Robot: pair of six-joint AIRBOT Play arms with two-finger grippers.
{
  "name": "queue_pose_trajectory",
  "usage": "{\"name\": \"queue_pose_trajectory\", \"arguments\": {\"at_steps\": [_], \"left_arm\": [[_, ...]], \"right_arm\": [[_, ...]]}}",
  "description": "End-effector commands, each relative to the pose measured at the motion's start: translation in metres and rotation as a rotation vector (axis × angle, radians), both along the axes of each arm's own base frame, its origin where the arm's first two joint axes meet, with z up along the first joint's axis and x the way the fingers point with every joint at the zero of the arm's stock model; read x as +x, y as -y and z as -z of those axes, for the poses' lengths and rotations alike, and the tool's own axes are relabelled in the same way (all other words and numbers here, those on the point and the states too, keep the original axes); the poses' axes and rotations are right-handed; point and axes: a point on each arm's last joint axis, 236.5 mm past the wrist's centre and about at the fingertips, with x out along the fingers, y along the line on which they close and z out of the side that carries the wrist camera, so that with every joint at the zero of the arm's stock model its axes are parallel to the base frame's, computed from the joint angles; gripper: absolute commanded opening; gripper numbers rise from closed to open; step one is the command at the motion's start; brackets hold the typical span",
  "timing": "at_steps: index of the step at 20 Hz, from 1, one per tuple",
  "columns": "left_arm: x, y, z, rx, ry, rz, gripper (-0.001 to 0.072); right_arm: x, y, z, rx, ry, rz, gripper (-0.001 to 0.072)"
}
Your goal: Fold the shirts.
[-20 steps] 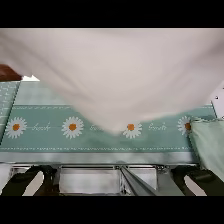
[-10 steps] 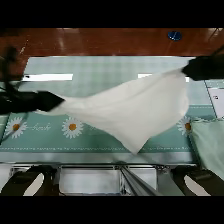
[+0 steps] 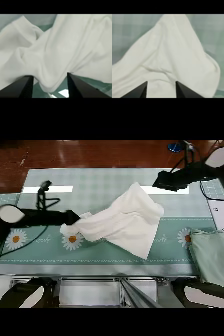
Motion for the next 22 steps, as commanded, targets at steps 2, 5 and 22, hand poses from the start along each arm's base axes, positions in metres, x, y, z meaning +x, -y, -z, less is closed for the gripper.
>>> {"name": "queue_pose_trajectory", "arguments": {"at_steps": [2,5,22], "left_arm": [[0.030,-0.094,-0.053,0.088,0.087,-0.194,0.0506],[0.024,-0.142,-0.021,0.056,-0.030,-0.376,0.0506],[-0.025,-0.067,0.132,-0.170,-0.625,-0.128,0.0505]], "right_arm": [[-0.049,0.101,-0.003,-0.168,-0.084,0.134,0.0408],[-0.099,0.117,0.036,-0.093,-0.097,0.280,0.0408],[-0.210,0.033,0.145,0.219,-0.341,0.296,0.0408]]}}
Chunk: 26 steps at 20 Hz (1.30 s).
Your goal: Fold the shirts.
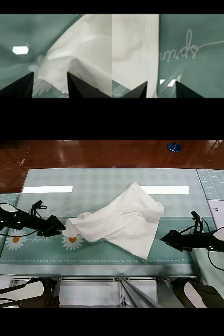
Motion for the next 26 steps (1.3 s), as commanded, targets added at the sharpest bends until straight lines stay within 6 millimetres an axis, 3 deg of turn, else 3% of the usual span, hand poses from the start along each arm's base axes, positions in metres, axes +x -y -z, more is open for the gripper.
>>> {"name": "queue_pose_trajectory", "arguments": {"at_steps": [1,2,4,10,14,16,18,19,21,23,25,26], "left_arm": [[0.003,0.021,0.014,-0.016,-0.012,0.036,0.0504],[0.003,0.025,0.018,-0.009,-0.012,0.046,0.0469],[0.004,0.031,0.021,-0.001,-0.007,0.063,0.0037],[0.005,0.034,0.019,-0.007,-0.003,0.066,0.0028],[0.005,0.034,0.019,-0.008,-0.003,0.066,0.0028],[0.005,0.034,0.019,-0.008,-0.003,0.066,0.0028],[0.005,0.034,0.019,-0.007,-0.003,0.065,0.0028],[0.006,0.034,0.019,-0.007,0.000,0.063,0.0028],[0.015,0.037,0.012,-0.028,0.020,0.041,0.0028],[0.048,0.030,-0.015,-0.035,0.118,0.008,0.0028],[0.102,0.021,-0.086,-0.099,0.312,-0.077,0.0028],[0.127,0.014,-0.135,-0.131,0.440,-0.124,0.0028]], "right_arm": [[-0.001,-0.005,0.000,0.021,-0.002,0.003,0.0407],[-0.005,-0.008,0.002,0.024,-0.010,-0.009,0.0407],[-0.018,-0.022,0.012,0.029,-0.043,-0.053,0.0408],[-0.038,-0.051,0.025,0.029,-0.124,-0.095,0.0408],[-0.058,-0.075,0.045,0.038,-0.225,-0.186,0.0408],[-0.046,-0.090,0.052,0.066,-0.203,-0.163,0.0408],[-0.018,-0.112,0.047,0.146,-0.113,-0.121,0.0391],[0.002,-0.122,0.038,0.191,-0.055,-0.099,0.0307],[0.036,-0.141,0.010,0.264,0.076,-0.151,0.0018],[0.067,-0.155,-0.037,0.303,0.197,-0.250,0.0015],[0.105,-0.154,-0.114,0.280,0.368,-0.352,0.0015],[0.126,-0.146,-0.163,0.231,0.481,-0.376,0.0015]]}}
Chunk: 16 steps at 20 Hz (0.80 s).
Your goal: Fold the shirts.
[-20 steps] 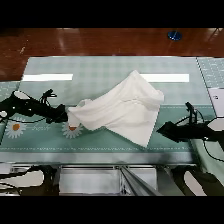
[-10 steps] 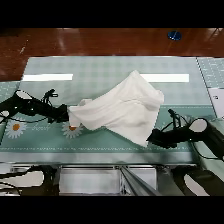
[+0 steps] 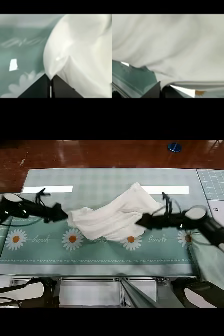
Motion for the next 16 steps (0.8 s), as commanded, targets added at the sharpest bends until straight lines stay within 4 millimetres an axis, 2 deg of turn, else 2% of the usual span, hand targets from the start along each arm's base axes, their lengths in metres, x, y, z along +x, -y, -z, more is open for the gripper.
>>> {"name": "queue_pose_trajectory", "arguments": {"at_steps": [1,2,4,5,6,7,9,10,12,14,16], "left_arm": [[0.074,-0.017,-0.150,-0.124,0.377,-0.134,0.0028],[0.088,-0.027,-0.215,-0.140,0.535,-0.169,0.0028],[0.089,-0.040,-0.328,-0.117,0.813,-0.198,0.0028],[0.078,-0.043,-0.382,-0.079,0.945,-0.205,0.0028],[0.061,-0.044,-0.431,-0.049,1.061,-0.215,0.0028],[0.042,-0.043,-0.471,-0.015,1.165,-0.218,0.0028],[-0.005,-0.040,-0.538,0.058,1.357,-0.239,0.0028],[-0.031,-0.038,-0.565,0.100,1.441,-0.257,0.0028],[-0.077,-0.037,-0.596,0.230,1.557,-0.301,0.0028],[-0.118,-0.035,-0.609,0.411,1.625,-0.347,0.0028],[-0.153,-0.028,-0.613,0.573,1.666,-0.364,0.0028]], "right_arm": [[0.059,0.014,-0.148,-0.064,0.370,-0.058,0.0015],[0.074,0.032,-0.204,-0.132,0.501,-0.022,0.0015],[0.079,0.064,-0.302,-0.253,0.713,0.051,0.0015],[0.069,0.077,-0.348,-0.308,0.810,0.079,0.0015],[0.055,0.086,-0.383,-0.350,0.885,0.098,0.0015],[0.035,0.091,-0.415,-0.377,0.957,0.104,0.0015],[-0.007,0.094,-0.460,-0.384,1.076,0.121,0.0015],[-0.026,0.099,-0.472,-0.393,1.117,0.140,0.0015],[-0.062,0.113,-0.485,-0.438,1.153,0.188,0.0015],[-0.095,0.129,-0.488,-0.493,1.167,0.229,0.0015],[-0.117,0.147,-0.478,-0.548,1.116,0.275,0.0015]]}}
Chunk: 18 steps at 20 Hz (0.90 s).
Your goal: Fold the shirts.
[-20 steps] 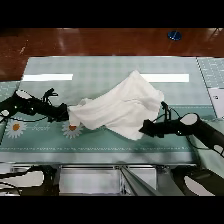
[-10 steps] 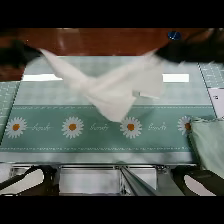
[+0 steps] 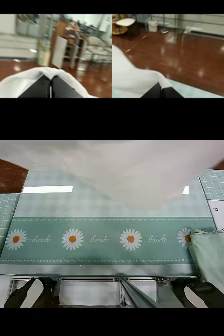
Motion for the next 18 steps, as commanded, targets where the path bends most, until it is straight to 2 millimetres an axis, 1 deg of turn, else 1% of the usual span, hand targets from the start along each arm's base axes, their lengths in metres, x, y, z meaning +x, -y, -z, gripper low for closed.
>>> {"name": "queue_pose_trajectory", "arguments": {"at_steps": [1,3,4,5,6,8,10,11,12,13,15,16,18], "left_arm": [[-0.074,0.011,-0.022,0.177,0.125,-0.220,0.0028],[-0.100,0.009,-0.018,0.210,0.123,-0.281,0.0028],[-0.108,0.006,-0.012,0.224,0.103,-0.296,0.0028],[-0.111,0.001,-0.003,0.227,0.066,-0.304,0.0028],[-0.110,-0.006,0.010,0.213,0.012,-0.306,0.0028],[-0.095,-0.014,0.040,0.190,-0.103,-0.279,0.0028],[-0.065,-0.014,0.087,0.177,-0.261,-0.225,0.0028],[-0.046,-0.014,0.118,0.165,-0.359,-0.191,0.0028],[-0.026,-0.010,0.153,0.139,-0.463,-0.140,0.0028],[-0.005,-0.002,0.189,0.098,-0.562,-0.074,0.0028],[0.037,0.007,0.253,0.033,-0.703,0.032,0.0028],[0.060,0.005,0.279,0.002,-0.740,0.044,0.0028],[0.110,-0.005,0.328,-0.052,-0.803,0.020,0.0028]], "right_arm": [[-0.046,0.038,0.011,-0.039,-0.043,0.149,0.0015],[-0.054,0.047,0.028,-0.053,-0.110,0.184,0.0015],[-0.053,0.049,0.035,-0.058,-0.137,0.194,0.0015],[-0.050,0.050,0.046,-0.061,-0.171,0.197,0.0015],[-0.042,0.049,0.058,-0.066,-0.214,0.196,0.0015],[-0.024,0.047,0.091,-0.080,-0.317,0.188,0.0015],[0.001,0.045,0.135,-0.099,-0.432,0.185,0.0014],[0.015,0.044,0.158,-0.111,-0.475,0.181,0.0013],[0.032,0.043,0.184,-0.120,-0.519,0.178,0.0013],[0.049,0.042,0.210,-0.124,-0.562,0.180,0.0013],[0.088,0.040,0.263,-0.125,-0.638,0.188,0.0013],[0.111,0.040,0.288,-0.123,-0.667,0.194,0.0013],[0.159,0.040,0.331,-0.096,-0.718,0.210,0.0013]]}}
